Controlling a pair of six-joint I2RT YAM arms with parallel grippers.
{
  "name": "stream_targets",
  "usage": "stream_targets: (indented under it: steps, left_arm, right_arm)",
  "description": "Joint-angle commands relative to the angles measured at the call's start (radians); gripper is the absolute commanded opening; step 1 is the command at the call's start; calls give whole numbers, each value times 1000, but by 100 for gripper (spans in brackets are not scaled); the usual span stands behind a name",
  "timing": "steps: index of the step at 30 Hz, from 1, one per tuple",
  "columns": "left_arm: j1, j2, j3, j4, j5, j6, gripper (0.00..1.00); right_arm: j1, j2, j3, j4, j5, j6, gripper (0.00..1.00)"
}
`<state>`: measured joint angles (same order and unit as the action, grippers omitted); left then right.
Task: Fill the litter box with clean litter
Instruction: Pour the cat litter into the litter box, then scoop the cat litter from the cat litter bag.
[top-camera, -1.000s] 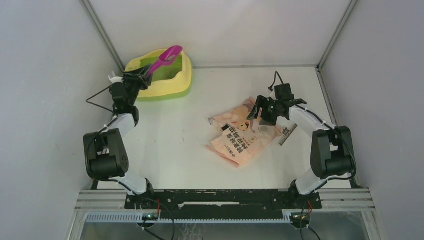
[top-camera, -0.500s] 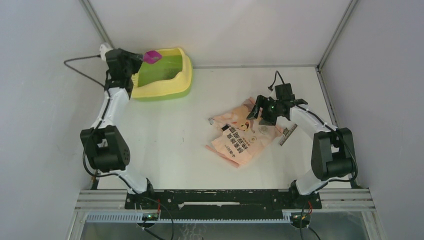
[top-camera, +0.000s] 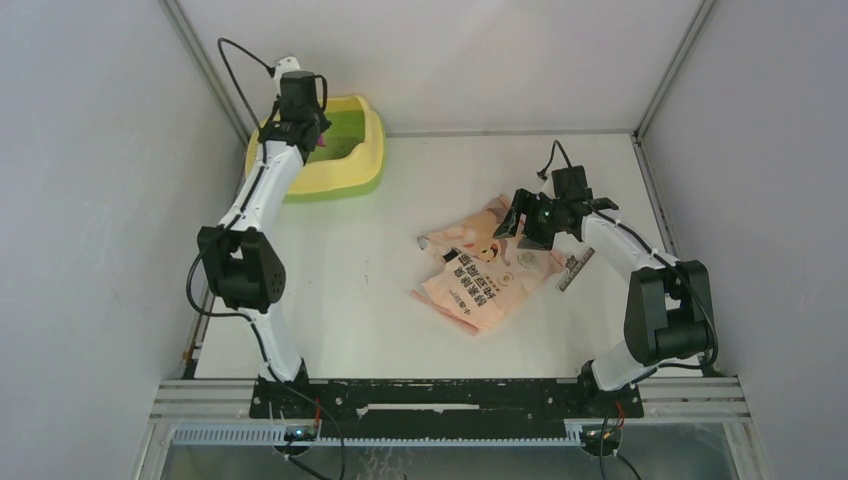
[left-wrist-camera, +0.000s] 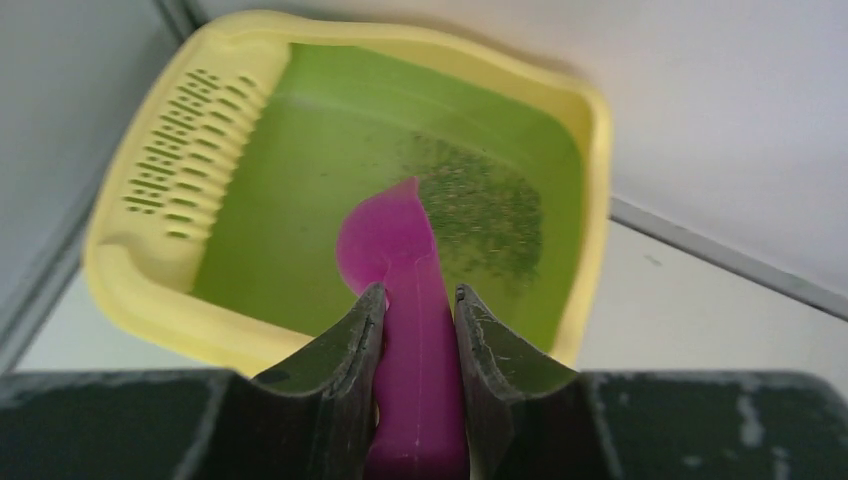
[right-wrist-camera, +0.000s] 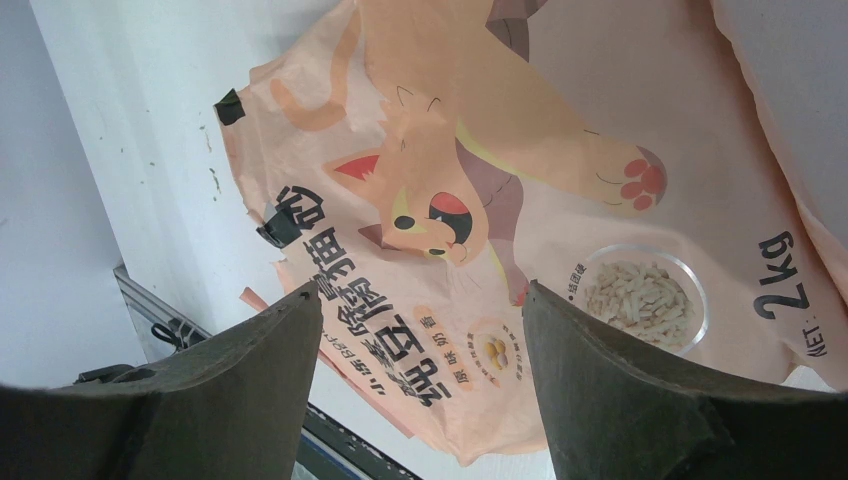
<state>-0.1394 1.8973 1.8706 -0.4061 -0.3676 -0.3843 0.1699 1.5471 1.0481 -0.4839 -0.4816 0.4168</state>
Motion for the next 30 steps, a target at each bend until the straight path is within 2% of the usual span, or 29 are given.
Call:
stream_targets:
  steps: [1, 4, 7, 13, 15, 18, 22, 26, 30]
  left_arm:
    - [-7, -9, 95, -54, -156, 112, 1]
    - [-22, -35, 99, -56, -202, 132, 1]
    - [-32, -93, 94, -83, -186, 111, 1]
    - [-39, -322, -6, -238, 110, -61, 1]
    - [-46, -428, -121, -249, 244, -106, 1]
    - [-51, -613, -373, -189, 480, -188, 2]
    - [-55, -803, -726, -80, 672, -293, 3]
    - [-71, -920, -972, 54, 792, -401, 4]
    - [-71, -973, -1118, 164, 809, -456, 3]
  right_arm:
    - [-3, -41, 16, 15, -19, -17, 80]
    - [-3, -39, 16, 22, -23, -13, 80]
    - [-5, -39, 16, 25, -26, -15, 80]
    - [-31, -42, 16, 31, -22, -19, 80]
    - [-44, -46, 17, 36, -20, -15, 80]
    - [-69, -47, 18, 49, -16, -4, 80]
    - [-105, -45, 20, 66, -6, 11, 80]
    - [-137, -35, 25, 91, 0, 35, 80]
    - [-151, -11, 48, 105, 6, 56, 80]
